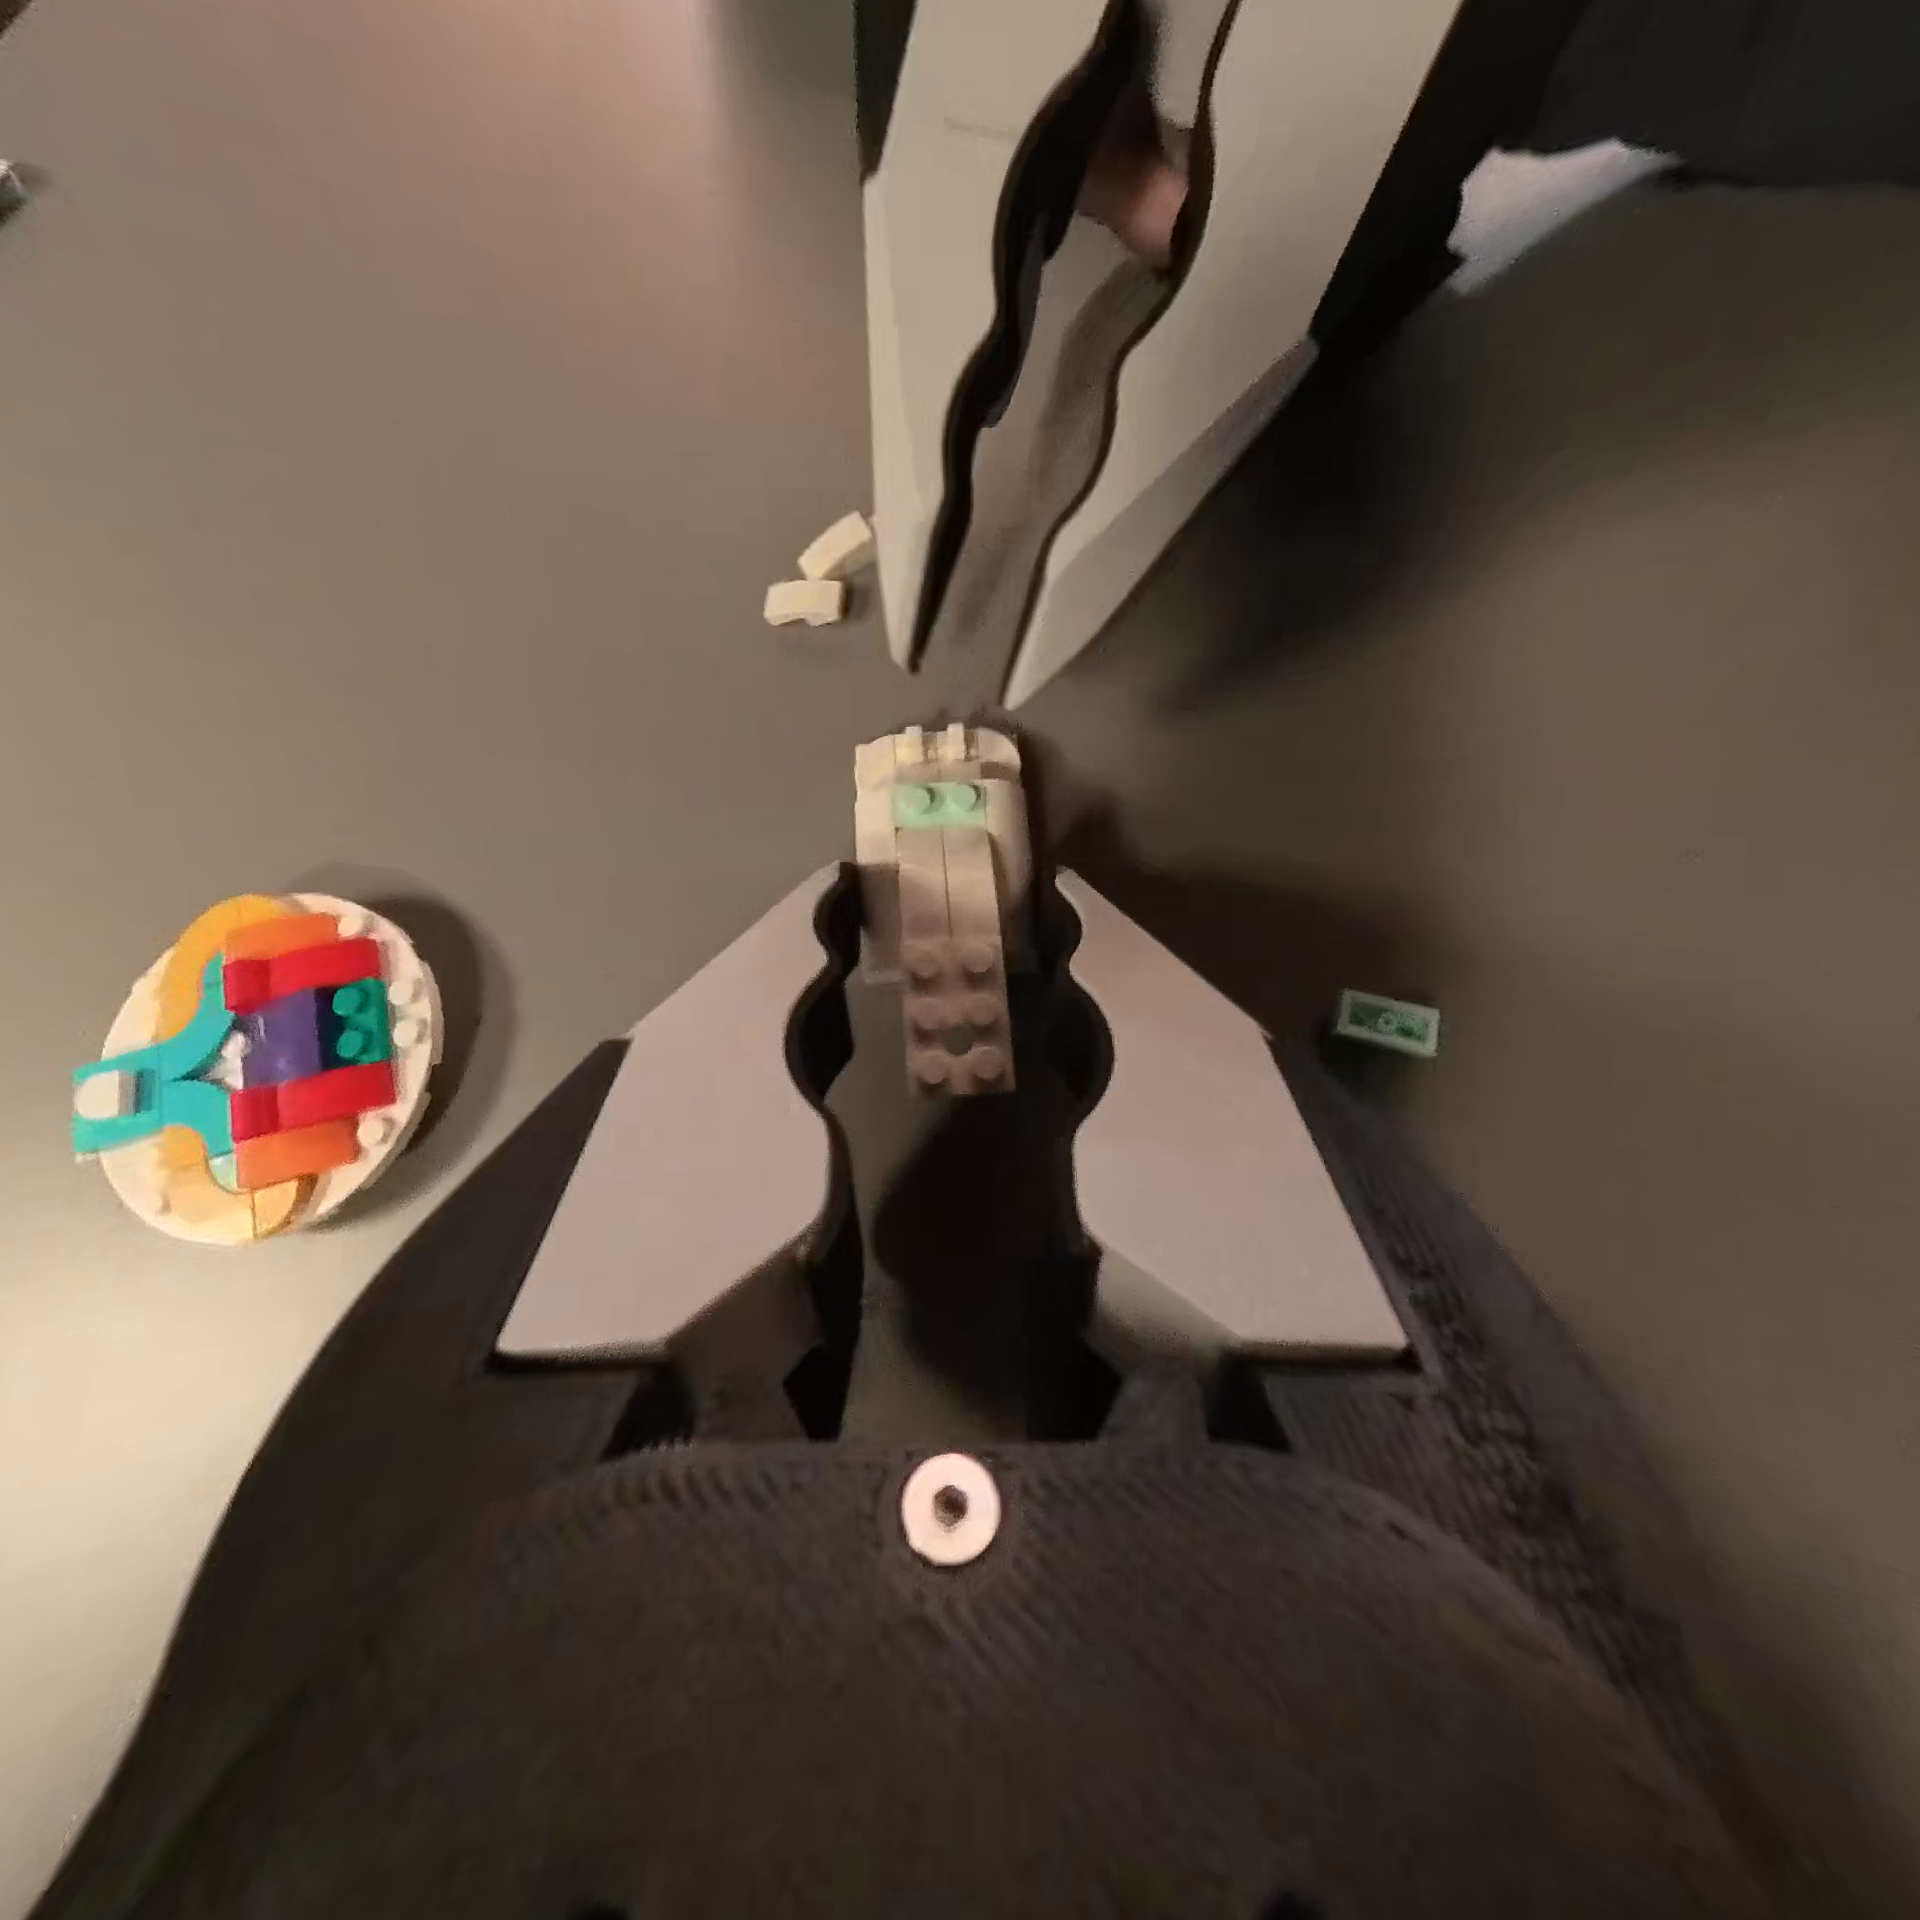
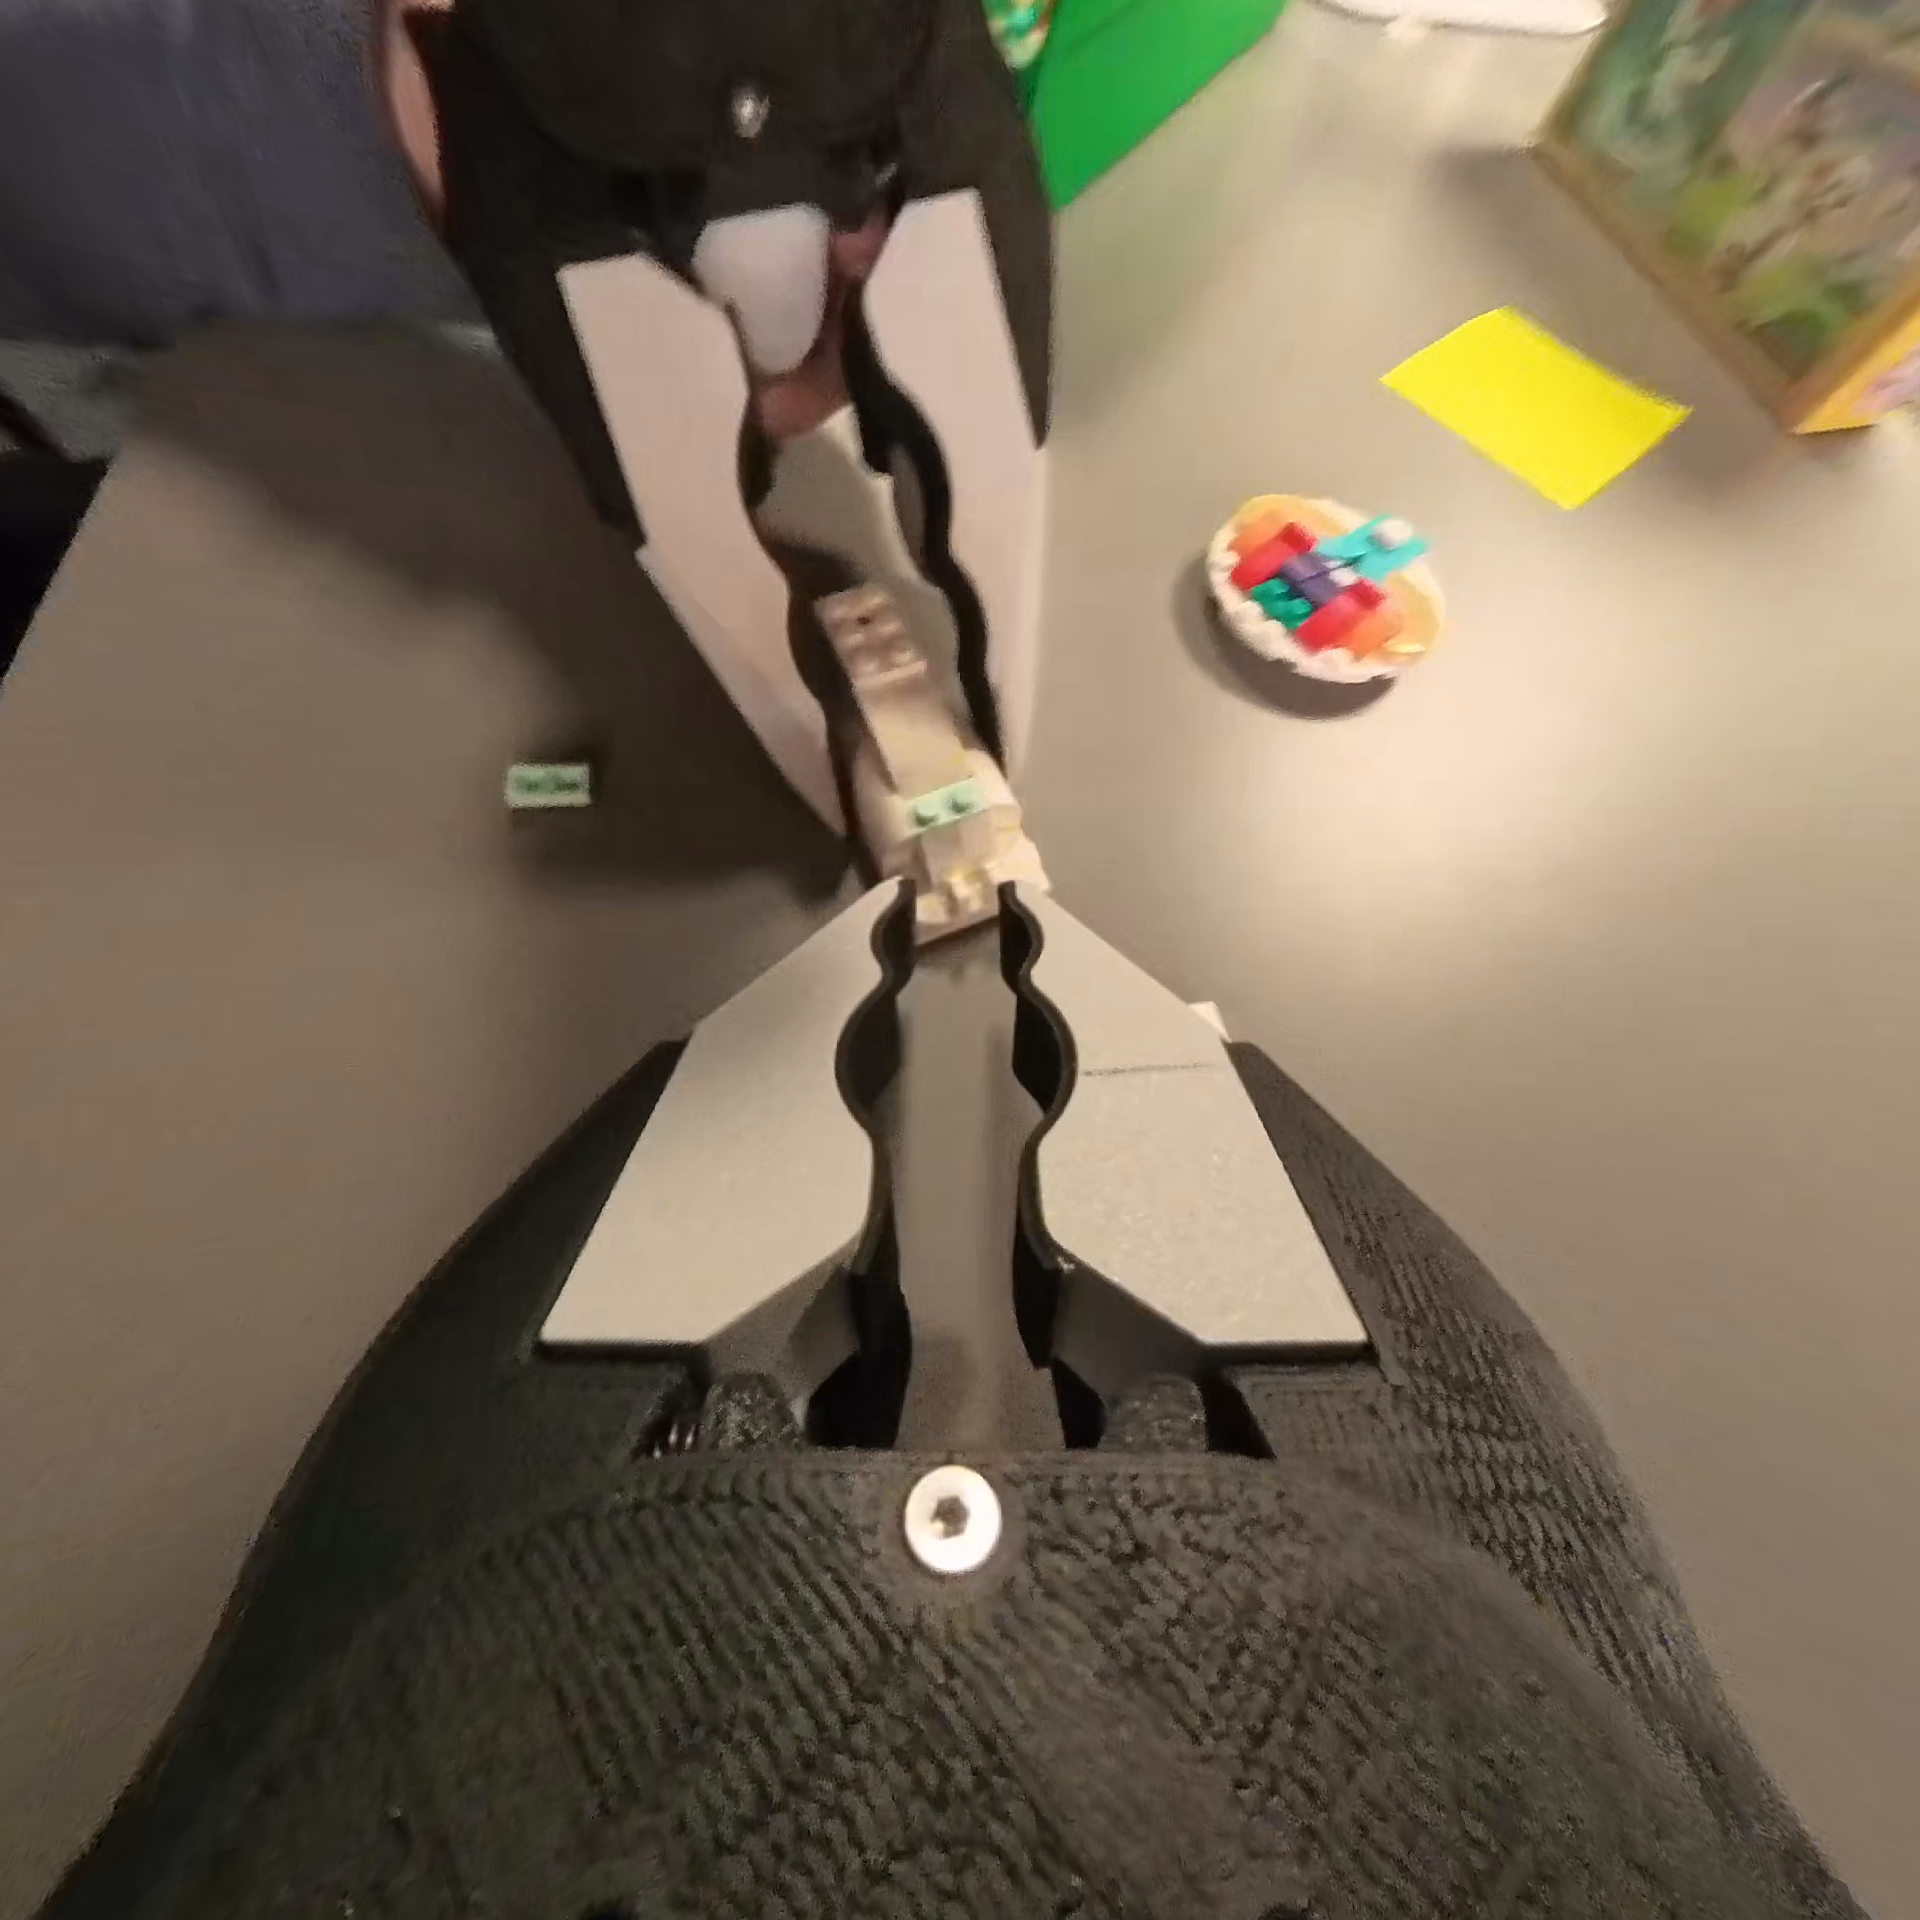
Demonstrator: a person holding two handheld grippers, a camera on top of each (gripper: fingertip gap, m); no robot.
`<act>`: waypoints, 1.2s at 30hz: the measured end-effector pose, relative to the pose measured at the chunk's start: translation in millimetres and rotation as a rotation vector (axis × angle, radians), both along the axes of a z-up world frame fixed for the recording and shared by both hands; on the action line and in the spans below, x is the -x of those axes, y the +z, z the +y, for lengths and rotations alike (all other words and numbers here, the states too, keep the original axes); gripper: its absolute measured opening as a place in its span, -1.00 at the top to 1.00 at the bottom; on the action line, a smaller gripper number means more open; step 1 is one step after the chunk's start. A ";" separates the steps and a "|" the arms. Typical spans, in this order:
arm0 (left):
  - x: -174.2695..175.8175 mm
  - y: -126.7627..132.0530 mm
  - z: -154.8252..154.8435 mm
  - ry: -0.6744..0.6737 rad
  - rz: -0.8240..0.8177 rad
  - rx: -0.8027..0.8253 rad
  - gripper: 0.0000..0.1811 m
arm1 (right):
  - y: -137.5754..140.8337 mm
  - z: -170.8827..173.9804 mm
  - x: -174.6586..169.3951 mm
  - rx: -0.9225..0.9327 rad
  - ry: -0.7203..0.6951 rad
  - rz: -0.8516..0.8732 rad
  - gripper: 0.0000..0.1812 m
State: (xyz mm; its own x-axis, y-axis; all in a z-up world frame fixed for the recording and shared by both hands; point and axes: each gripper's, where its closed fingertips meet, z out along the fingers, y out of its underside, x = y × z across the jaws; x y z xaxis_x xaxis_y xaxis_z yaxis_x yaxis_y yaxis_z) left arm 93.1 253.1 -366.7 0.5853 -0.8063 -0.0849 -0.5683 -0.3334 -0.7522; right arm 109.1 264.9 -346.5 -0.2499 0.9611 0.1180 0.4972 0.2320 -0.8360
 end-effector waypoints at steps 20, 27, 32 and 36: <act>-4.5 -0.3 -8.4 -0.162 -0.054 0.052 0.64 | -13.5 -12.9 0.2 -0.013 0.119 -0.084 1.00; -13.8 -1.4 -11.0 -0.177 -0.045 0.053 0.63 | -13.3 -23.2 3.8 0.020 0.135 -0.097 1.00; -14.7 0.3 -14.9 -0.209 -0.028 -0.001 0.64 | -8.1 -27.8 3.2 0.052 0.150 -0.075 1.00; -14.4 6.5 -15.0 -0.209 -0.060 -0.029 0.63 | 2.6 -28.7 4.8 0.078 0.147 -0.008 1.00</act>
State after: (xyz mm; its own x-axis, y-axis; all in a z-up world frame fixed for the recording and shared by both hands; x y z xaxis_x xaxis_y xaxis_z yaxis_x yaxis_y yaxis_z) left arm 107.4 238.1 -360.2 0.4107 -0.9083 -0.0794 -0.5764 -0.1912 -0.7945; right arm 104.3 236.2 -343.9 -0.3890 0.9203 0.0421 0.4696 0.2374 -0.8504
